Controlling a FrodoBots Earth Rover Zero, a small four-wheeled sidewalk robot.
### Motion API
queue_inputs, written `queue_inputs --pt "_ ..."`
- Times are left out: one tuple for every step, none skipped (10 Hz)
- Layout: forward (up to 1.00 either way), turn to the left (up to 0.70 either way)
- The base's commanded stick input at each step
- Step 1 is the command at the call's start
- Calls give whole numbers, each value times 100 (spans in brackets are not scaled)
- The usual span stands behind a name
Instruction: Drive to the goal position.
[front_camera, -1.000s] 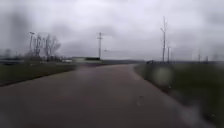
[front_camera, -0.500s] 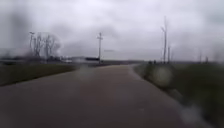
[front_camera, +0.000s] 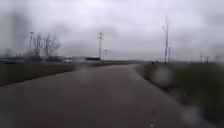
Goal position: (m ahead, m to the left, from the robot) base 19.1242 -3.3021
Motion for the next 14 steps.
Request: queue_inputs --pt "70 0" --pt "70 0" --pt "70 0" --pt "70 0" --pt "70 0" --pt "70 0" --pt "70 0" --pt "70 0" --pt "70 0" --pt "70 0" --pt "70 0" --pt "70 0" --pt "70 0" --pt "70 0"
